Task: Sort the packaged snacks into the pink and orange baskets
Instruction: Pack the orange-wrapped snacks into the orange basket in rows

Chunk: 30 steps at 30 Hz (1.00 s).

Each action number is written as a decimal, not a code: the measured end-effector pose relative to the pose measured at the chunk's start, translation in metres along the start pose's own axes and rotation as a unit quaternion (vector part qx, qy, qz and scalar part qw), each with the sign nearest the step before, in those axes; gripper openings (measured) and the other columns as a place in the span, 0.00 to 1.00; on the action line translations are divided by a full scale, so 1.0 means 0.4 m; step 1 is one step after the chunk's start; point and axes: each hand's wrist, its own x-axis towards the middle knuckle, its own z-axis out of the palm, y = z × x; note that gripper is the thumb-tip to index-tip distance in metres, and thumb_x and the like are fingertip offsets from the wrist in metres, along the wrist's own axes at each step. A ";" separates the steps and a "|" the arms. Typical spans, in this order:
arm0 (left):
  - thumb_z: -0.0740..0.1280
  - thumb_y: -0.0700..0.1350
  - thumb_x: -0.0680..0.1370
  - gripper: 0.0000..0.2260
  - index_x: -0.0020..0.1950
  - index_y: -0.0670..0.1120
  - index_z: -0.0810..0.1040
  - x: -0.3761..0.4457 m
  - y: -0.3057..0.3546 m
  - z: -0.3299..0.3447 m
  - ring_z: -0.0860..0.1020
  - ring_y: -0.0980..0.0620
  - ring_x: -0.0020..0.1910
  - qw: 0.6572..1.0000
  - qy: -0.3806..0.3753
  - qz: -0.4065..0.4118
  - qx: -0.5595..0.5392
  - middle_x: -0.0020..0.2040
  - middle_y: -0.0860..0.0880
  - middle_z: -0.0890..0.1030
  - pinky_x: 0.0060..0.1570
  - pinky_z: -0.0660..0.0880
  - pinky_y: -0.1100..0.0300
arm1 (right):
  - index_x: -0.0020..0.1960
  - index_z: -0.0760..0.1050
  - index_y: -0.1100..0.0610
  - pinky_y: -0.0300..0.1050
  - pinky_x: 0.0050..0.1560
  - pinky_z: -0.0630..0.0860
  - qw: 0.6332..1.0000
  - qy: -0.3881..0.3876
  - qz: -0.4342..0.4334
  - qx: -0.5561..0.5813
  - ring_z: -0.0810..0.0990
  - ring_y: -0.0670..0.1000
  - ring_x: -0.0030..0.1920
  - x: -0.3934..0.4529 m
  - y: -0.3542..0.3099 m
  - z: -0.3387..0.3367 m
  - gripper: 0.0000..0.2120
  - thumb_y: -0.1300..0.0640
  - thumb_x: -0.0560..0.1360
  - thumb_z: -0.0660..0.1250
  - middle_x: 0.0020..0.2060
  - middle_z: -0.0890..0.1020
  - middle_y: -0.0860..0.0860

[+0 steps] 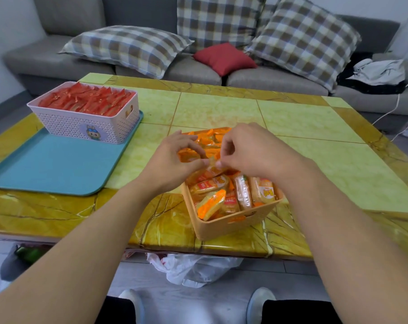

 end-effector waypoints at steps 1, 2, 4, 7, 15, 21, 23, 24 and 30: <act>0.77 0.49 0.72 0.06 0.47 0.51 0.85 0.001 -0.005 0.003 0.61 0.69 0.70 1.000 -0.002 0.012 0.027 0.69 0.52 0.77 0.72 0.55 0.60 | 0.41 0.84 0.49 0.44 0.41 0.78 0.998 -0.053 0.002 -0.025 0.82 0.48 0.42 -0.005 0.003 -0.002 0.08 0.46 0.71 0.78 0.37 0.84 0.45; 0.77 0.49 0.72 0.05 0.45 0.50 0.85 0.000 -0.008 0.004 0.61 0.63 0.73 0.998 -0.005 0.017 0.054 0.69 0.52 0.77 0.73 0.55 0.59 | 0.44 0.85 0.49 0.46 0.46 0.80 0.993 -0.100 0.004 -0.061 0.82 0.49 0.44 -0.006 0.003 0.004 0.09 0.44 0.70 0.78 0.39 0.84 0.45; 0.77 0.48 0.72 0.05 0.45 0.50 0.85 0.000 -0.013 0.003 0.62 0.58 0.75 0.997 -0.008 0.018 0.080 0.69 0.51 0.77 0.73 0.54 0.59 | 0.50 0.85 0.48 0.50 0.54 0.79 0.978 -0.157 0.003 -0.137 0.80 0.52 0.48 -0.004 -0.001 0.029 0.15 0.39 0.70 0.75 0.42 0.84 0.46; 0.77 0.46 0.73 0.08 0.50 0.48 0.83 -0.003 -0.009 -0.001 0.61 0.65 0.70 1.000 -0.013 0.004 0.024 0.69 0.51 0.77 0.72 0.54 0.62 | 0.56 0.82 0.46 0.50 0.55 0.77 0.973 -0.165 -0.011 -0.162 0.78 0.55 0.52 0.004 -0.002 0.048 0.19 0.40 0.69 0.76 0.47 0.82 0.47; 0.76 0.50 0.73 0.17 0.62 0.57 0.82 0.008 -0.010 0.015 0.53 0.50 0.80 0.990 -0.059 0.033 0.126 0.77 0.51 0.68 0.77 0.48 0.52 | 0.53 0.78 0.42 0.51 0.53 0.79 0.989 -0.119 -0.026 -0.079 0.80 0.53 0.53 0.003 0.013 0.052 0.15 0.51 0.70 0.79 0.51 0.82 0.47; 0.73 0.52 0.75 0.17 0.63 0.62 0.79 0.033 -0.014 0.022 0.48 0.47 0.82 0.979 -0.084 0.042 0.180 0.79 0.53 0.63 0.78 0.48 0.42 | 0.46 0.80 0.45 0.48 0.46 0.80 0.998 -0.038 -0.048 -0.017 0.80 0.39 0.41 -0.016 0.024 -0.014 0.12 0.63 0.74 0.71 0.34 0.84 0.41; 0.71 0.50 0.78 0.21 0.69 0.65 0.72 0.033 -0.011 0.021 0.46 0.47 0.82 0.977 -0.101 0.055 0.182 0.81 0.52 0.60 0.78 0.46 0.40 | 0.47 0.80 0.45 0.49 0.46 0.79 0.998 0.004 -0.056 0.006 0.80 0.40 0.41 -0.022 0.029 -0.044 0.12 0.63 0.74 0.71 0.35 0.83 0.41; 0.69 0.49 0.79 0.25 0.72 0.67 0.67 0.034 -0.007 0.018 0.44 0.47 0.82 0.974 -0.119 0.056 0.182 0.81 0.53 0.57 0.78 0.45 0.40 | 0.48 0.81 0.44 0.48 0.46 0.79 0.998 0.028 -0.055 0.019 0.79 0.41 0.41 -0.024 0.036 -0.062 0.13 0.63 0.74 0.71 0.36 0.82 0.41; 0.68 0.49 0.80 0.19 0.69 0.64 0.72 0.032 0.006 0.013 0.35 0.50 0.80 0.959 -0.170 0.057 0.218 0.83 0.56 0.47 0.78 0.36 0.41 | 0.49 0.80 0.43 0.50 0.47 0.77 0.995 0.090 -0.030 -0.001 0.80 0.48 0.46 -0.027 0.078 -0.101 0.15 0.64 0.75 0.71 0.39 0.80 0.43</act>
